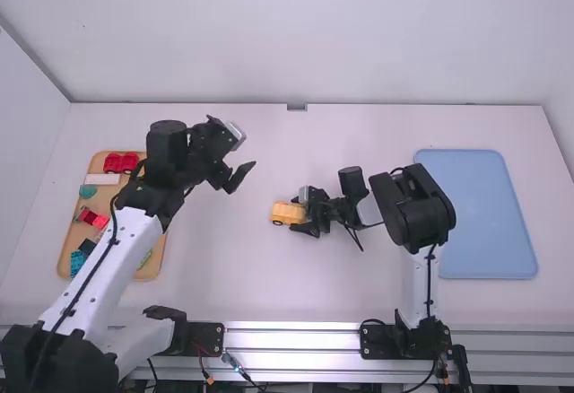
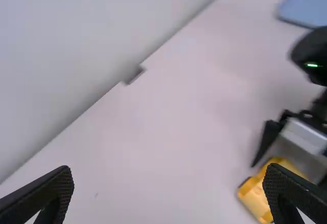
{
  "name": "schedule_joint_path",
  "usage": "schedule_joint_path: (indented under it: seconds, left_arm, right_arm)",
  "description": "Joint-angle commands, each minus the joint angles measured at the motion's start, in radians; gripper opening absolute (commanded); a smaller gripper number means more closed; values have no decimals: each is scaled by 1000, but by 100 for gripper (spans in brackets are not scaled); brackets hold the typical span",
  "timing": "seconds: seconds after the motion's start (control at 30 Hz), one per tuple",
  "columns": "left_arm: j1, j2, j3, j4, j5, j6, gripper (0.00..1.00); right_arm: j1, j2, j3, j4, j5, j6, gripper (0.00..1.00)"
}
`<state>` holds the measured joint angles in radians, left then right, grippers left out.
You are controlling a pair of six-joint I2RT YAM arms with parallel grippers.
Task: Assemble lego blocks to make yellow taxi
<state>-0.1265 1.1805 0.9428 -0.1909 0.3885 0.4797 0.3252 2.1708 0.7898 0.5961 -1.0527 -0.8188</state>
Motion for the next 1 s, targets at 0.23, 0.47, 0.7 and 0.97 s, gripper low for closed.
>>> schedule_joint_path:
  seconds: [0.23, 0.47, 0.7, 0.97]
  left_arm:
    - [111, -9, 4, 0, -237, -268, 99]
    - [189, -8, 4, -5, -132, -263, 99]
    - [258, 2, 4, -42, -90, -321, 99]
    - [264, 2, 0, -65, -93, -327, 99]
  right_arm:
    - [-4, 14, -4, -3, 9, 0, 54]
    - [-13, 13, -2, -77, 9, -66, 55]
    - [-44, 13, 77, -367, 6, -250, 53]
    - [-42, 13, 197, -671, 79, -394, 99]
